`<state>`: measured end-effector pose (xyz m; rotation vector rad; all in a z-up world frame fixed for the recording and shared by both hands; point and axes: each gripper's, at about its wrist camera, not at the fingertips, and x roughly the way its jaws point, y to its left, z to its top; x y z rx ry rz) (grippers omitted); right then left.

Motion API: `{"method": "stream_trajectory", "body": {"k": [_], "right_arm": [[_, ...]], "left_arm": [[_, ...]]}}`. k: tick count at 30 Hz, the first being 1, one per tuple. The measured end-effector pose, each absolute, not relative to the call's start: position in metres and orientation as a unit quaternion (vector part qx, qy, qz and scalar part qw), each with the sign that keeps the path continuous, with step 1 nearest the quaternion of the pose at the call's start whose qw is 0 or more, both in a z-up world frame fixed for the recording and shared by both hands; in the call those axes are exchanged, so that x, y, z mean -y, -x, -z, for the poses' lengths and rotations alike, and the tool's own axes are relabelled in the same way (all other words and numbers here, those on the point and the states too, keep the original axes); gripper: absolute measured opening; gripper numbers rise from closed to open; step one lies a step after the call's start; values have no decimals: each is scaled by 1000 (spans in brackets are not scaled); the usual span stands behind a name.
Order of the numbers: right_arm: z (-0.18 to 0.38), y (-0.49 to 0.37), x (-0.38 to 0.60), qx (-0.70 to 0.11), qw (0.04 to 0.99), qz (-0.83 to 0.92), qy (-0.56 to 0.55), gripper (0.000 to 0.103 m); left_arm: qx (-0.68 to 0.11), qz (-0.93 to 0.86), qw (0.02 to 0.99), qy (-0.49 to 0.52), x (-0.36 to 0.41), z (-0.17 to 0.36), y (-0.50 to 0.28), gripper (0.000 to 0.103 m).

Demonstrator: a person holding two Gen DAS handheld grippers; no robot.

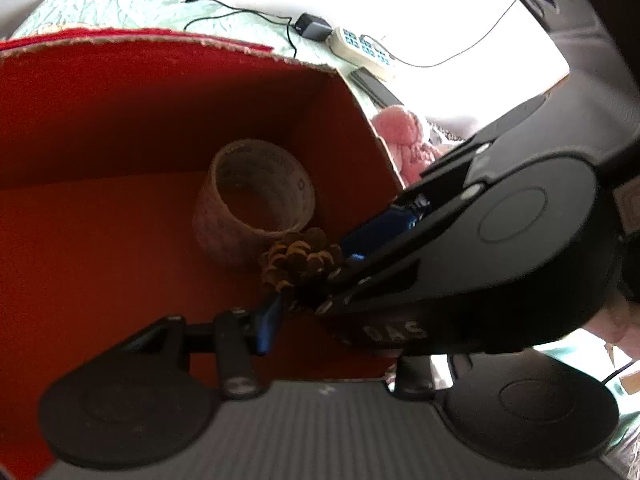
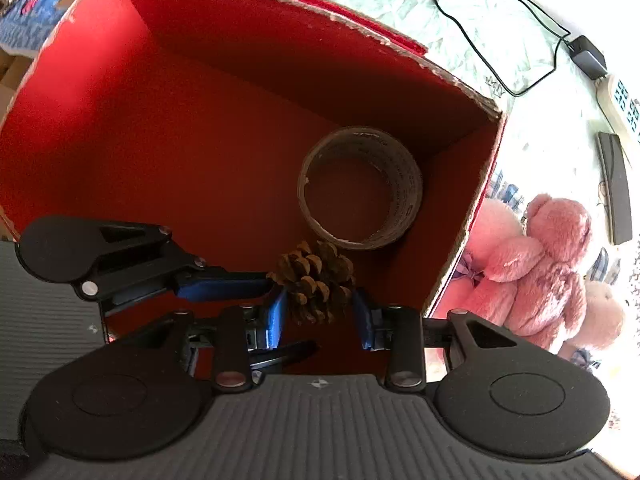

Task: Organize objects
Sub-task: 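Carry the pinecone into the red box and open the right gripper, then lift the open right gripper out of the box and back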

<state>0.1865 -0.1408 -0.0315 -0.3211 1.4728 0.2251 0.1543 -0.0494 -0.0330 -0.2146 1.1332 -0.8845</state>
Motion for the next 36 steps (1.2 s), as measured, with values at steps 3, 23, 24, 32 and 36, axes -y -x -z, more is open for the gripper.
{"method": "stream_trajectory", "body": {"k": [3,23,24,32,36], "right_arm": [[34,-186,139,-670,719,-101,156,38],[36,-168,145,-641,754,-89,108,43],[35,-167,146,-637,759,-89,99,43],[30,-158,153,-600,794,-86,43,42],[14,-164,163,-581,810,-82,6,42]], "left_arm": [[-522,408,742,100,51,36,-154,34],[-496,385,776,57,32,21,-157,35],[-493,377,782,54,28,19,-156,35],[-478,324,815,36,0,0,-154,35],[-471,295,831,1,-3,-10,-149,35]]}}
